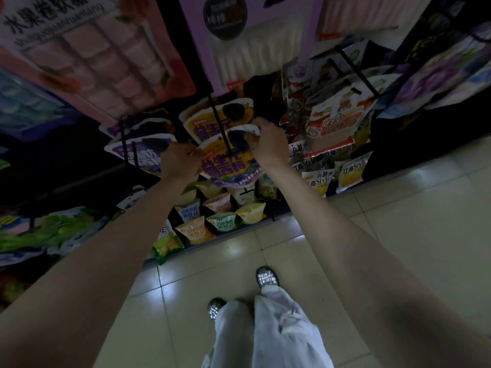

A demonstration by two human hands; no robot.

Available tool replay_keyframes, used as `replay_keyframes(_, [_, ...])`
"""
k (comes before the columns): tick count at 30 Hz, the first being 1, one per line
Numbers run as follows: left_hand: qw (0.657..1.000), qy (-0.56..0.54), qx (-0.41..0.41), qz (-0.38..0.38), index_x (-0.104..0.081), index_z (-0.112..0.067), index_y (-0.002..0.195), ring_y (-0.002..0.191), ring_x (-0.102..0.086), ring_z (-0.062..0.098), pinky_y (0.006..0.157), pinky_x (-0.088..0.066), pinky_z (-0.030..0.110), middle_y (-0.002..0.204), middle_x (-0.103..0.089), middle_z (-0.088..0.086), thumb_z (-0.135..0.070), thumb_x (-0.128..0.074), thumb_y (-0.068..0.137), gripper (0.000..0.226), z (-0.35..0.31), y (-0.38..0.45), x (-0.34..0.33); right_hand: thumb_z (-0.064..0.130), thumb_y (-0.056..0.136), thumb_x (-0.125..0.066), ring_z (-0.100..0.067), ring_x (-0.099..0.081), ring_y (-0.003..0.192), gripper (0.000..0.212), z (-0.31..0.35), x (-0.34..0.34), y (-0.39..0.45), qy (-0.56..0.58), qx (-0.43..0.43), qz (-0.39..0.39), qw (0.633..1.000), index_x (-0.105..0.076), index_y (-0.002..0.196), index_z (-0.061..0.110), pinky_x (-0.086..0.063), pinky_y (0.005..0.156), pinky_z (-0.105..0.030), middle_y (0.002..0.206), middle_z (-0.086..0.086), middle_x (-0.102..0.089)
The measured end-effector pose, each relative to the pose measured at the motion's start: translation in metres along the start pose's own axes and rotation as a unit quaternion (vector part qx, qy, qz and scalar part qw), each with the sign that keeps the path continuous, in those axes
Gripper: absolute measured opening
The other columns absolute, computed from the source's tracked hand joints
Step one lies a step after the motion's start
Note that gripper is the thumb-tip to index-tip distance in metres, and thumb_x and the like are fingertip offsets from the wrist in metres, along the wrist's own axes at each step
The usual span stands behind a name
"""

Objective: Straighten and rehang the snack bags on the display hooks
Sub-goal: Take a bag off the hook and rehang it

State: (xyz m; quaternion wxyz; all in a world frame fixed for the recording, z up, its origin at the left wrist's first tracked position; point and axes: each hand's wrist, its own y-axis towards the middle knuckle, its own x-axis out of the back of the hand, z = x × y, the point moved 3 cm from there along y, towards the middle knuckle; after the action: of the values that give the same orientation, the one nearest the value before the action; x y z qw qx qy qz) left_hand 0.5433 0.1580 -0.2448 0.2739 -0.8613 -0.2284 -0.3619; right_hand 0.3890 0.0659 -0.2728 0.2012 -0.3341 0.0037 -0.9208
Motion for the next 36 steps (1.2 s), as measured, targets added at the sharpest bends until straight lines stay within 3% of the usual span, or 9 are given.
replay_keyframes(3, [0.998, 0.032, -0.033, 0.032, -0.066, -0.010, 0.082, 0.077, -0.066, 0.035, 0.076, -0.055, 0.044, 0.087, -0.068, 0.022, -0.019, -0.052, 0.095, 0.021, 0.005, -0.011, -0.003, 0.020, 0.093, -0.055, -0.021, -0.057, 0.082, 0.022, -0.012, 0.005, -0.011, 0.006, 0.003, 0.027, 1.000, -0.058, 0.113, 0.012, -0.034, 0.055, -0.023, 0.099, -0.005, -0.061])
replay_keyframes(7, [0.984, 0.084, -0.133, 0.088, -0.062, -0.012, 0.101, 0.065, -0.063, 0.019, 0.053, -0.044, 0.009, 0.083, -0.067, 0.009, -0.015, -0.049, 0.096, 0.015, 0.014, -0.029, -0.007, 0.019, 0.092, -0.058, -0.012, -0.050, 0.080, 0.020, -0.029, 0.015, -0.032, 0.028, 0.048, 0.040, 0.998, -0.059, 0.108, 0.008, -0.033, 0.053, -0.009, 0.089, 0.005, -0.053])
replay_keyframes(10, [0.986, 0.040, -0.151, 0.063, -0.063, -0.012, 0.099, 0.058, -0.058, 0.011, 0.057, -0.047, 0.019, 0.075, -0.062, 0.005, -0.018, -0.052, 0.095, 0.014, 0.009, -0.036, -0.004, 0.018, 0.091, -0.059, -0.019, -0.055, 0.078, 0.012, -0.023, 0.024, -0.038, 0.071, 0.084, 0.018, 0.994, -0.058, 0.098, 0.008, -0.033, 0.057, -0.021, 0.085, -0.001, -0.056])
replay_keyframes(14, [0.989, 0.007, -0.149, -0.004, -0.067, -0.007, 0.087, 0.063, -0.057, 0.022, 0.065, -0.047, 0.036, 0.068, -0.058, 0.004, -0.027, -0.056, 0.093, 0.024, -0.004, -0.036, -0.001, 0.019, 0.092, -0.058, -0.017, -0.048, 0.066, 0.015, -0.006, 0.026, -0.033, 0.032, 0.107, -0.011, 0.994, -0.058, 0.098, 0.005, -0.030, 0.051, -0.015, 0.077, -0.001, -0.050])
replay_keyframes(17, [0.991, 0.019, -0.125, -0.031, -0.069, -0.004, 0.093, 0.066, -0.056, 0.017, 0.055, -0.040, 0.024, 0.072, -0.060, 0.001, -0.030, -0.055, 0.093, 0.029, -0.013, -0.028, -0.002, 0.017, 0.092, -0.057, -0.016, -0.048, 0.068, 0.014, -0.007, 0.021, -0.025, 0.032, 0.074, -0.027, 0.996, -0.057, 0.098, 0.005, -0.026, 0.050, -0.025, 0.081, -0.003, -0.053])
replay_keyframes(20, [0.989, 0.052, -0.134, -0.027, -0.070, -0.006, 0.100, 0.083, -0.061, 0.020, 0.053, -0.029, 0.020, 0.086, -0.064, 0.005, -0.031, -0.053, 0.094, 0.031, -0.020, -0.018, -0.006, 0.017, 0.092, -0.057, -0.016, -0.049, 0.073, 0.016, -0.012, 0.020, -0.019, 0.029, 0.047, -0.037, 0.998, -0.058, 0.101, 0.004, -0.024, 0.053, -0.023, 0.086, -0.005, -0.056])
replay_keyframes(23, [0.989, 0.055, -0.136, -0.024, -0.071, -0.006, 0.099, 0.082, -0.058, 0.016, 0.053, -0.028, 0.016, 0.089, -0.067, 0.007, -0.031, -0.054, 0.093, 0.031, -0.020, -0.011, -0.007, 0.018, 0.092, -0.058, -0.016, -0.051, 0.075, 0.017, -0.010, 0.020, -0.014, 0.020, 0.039, -0.029, 0.999, -0.059, 0.101, 0.004, -0.027, 0.056, -0.023, 0.090, -0.008, -0.059])
replay_keyframes(26, [0.986, 0.056, -0.153, -0.023, -0.071, -0.004, 0.096, 0.075, -0.058, 0.017, 0.050, -0.030, 0.019, 0.084, -0.067, 0.010, -0.029, -0.054, 0.093, 0.031, -0.020, -0.011, -0.006, 0.017, 0.092, -0.057, -0.016, -0.051, 0.078, 0.017, -0.010, 0.018, -0.013, 0.016, 0.036, -0.020, 0.999, -0.059, 0.103, 0.004, -0.027, 0.056, -0.022, 0.093, -0.009, -0.059])
replay_keyframes(36, [0.989, 0.042, -0.138, -0.035, -0.069, -0.001, 0.101, 0.083, -0.064, 0.031, 0.070, -0.050, 0.034, 0.090, -0.069, 0.018, -0.025, -0.054, 0.094, 0.030, -0.018, -0.008, -0.004, 0.017, 0.092, -0.057, -0.014, -0.049, 0.075, 0.017, -0.007, 0.015, -0.010, 0.020, 0.037, -0.017, 0.999, -0.058, 0.104, 0.005, -0.027, 0.054, -0.022, 0.089, -0.004, -0.056])
